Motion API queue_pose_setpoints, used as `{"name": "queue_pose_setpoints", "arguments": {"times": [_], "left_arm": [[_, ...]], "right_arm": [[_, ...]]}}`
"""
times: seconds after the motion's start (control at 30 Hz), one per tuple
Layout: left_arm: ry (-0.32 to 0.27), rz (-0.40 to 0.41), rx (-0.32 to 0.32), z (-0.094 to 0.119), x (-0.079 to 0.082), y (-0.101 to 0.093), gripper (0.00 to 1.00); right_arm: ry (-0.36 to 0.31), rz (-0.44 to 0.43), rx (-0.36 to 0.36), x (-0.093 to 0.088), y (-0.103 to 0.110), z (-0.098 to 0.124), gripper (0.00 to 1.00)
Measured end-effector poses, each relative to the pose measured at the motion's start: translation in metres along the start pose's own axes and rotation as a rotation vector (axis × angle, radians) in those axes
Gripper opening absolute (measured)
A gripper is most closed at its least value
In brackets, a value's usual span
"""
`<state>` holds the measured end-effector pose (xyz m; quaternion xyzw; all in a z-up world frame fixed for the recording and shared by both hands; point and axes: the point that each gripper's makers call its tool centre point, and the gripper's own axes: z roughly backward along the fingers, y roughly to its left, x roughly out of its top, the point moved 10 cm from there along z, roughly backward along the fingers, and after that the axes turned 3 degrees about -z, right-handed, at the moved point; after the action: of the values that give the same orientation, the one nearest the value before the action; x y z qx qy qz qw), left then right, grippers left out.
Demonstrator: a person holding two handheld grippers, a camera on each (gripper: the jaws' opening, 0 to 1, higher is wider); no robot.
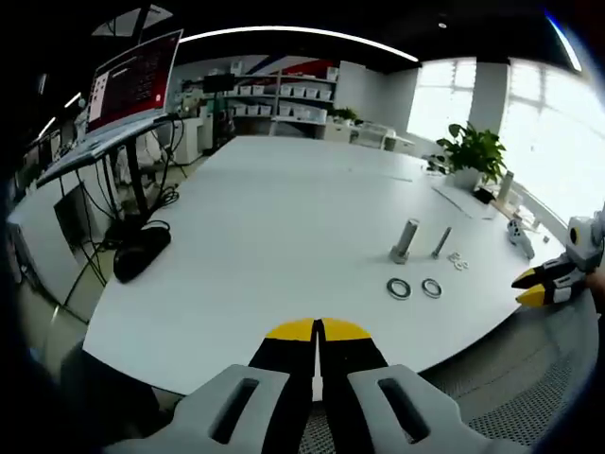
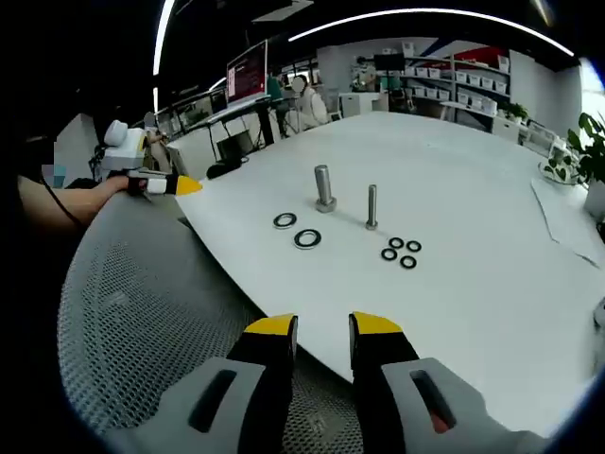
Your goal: Place the washer onto the threaded stud by aligning its center hole with the stud, sliding it down to the base, and recovering from edge contact or off-axis alignment until the washer reaches the visible bottom stop.
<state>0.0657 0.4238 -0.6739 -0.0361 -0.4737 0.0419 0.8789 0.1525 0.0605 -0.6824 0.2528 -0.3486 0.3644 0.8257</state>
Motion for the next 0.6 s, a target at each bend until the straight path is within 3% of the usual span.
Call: {"name": "queue_pose_setpoints", "arguments": {"times": [0.13,0.23,0.33,0.6], "left_arm": [[-0.007,0.005,0.002,0.0004,0.0004,-0.0002,0.00],[-0.076,0.068,-0.010,0.0021,0.0036,0.0005,0.00],[-0.033,0.039,-0.004,0.0013,0.0019,0.0000,0.00],[-0.055,0.043,-0.005,0.0013,0.0028,0.0003,0.00]], "right_arm": [[-0.004,0.003,0.003,0.0003,0.0003,0.0000,0.24],[-0.004,0.003,0.007,0.0003,0.0005,-0.0003,0.24],[0.006,0.005,0.009,0.0000,0.0007,-0.0006,0.24],[0.007,0.005,0.013,0.0000,0.0009,-0.0006,0.24]]}}
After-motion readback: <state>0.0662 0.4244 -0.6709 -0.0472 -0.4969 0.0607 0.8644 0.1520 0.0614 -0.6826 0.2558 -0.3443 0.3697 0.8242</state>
